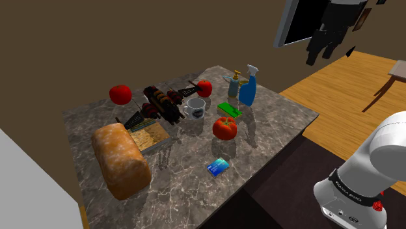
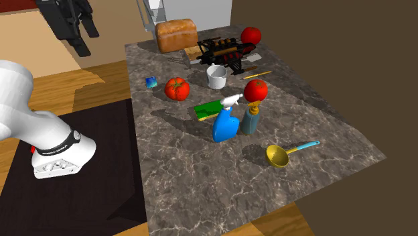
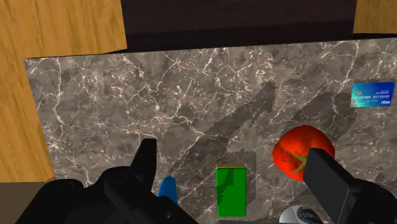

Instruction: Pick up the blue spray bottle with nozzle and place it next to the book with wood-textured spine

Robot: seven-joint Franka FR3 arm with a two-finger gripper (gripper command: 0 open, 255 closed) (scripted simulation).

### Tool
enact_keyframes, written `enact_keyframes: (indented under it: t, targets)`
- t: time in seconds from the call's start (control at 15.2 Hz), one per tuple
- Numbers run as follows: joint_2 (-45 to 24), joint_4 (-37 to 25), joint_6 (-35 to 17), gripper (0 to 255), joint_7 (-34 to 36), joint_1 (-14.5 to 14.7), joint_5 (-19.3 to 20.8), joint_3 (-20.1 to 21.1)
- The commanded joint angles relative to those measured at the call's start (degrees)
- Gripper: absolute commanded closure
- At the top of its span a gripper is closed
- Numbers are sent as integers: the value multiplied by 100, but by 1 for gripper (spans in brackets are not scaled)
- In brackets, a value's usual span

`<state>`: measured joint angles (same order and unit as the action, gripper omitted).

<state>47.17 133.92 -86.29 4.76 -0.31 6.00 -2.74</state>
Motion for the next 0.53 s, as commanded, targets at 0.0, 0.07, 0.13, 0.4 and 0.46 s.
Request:
enact_keyframes:
  t: [0.0,0.07,0.13,0.4,0.46]
  targets:
    - [0,0,0,0,0,0,0,0]
    - [-176,-18,-162,0,-42,-8,23,-63]
    - [-356,-45,-322,0,-85,-15,44,-127]
    - [-1120,-230,-920,0,-262,-30,89,-373]
    - [-1320,-295,-1058,0,-310,-32,90,-432]
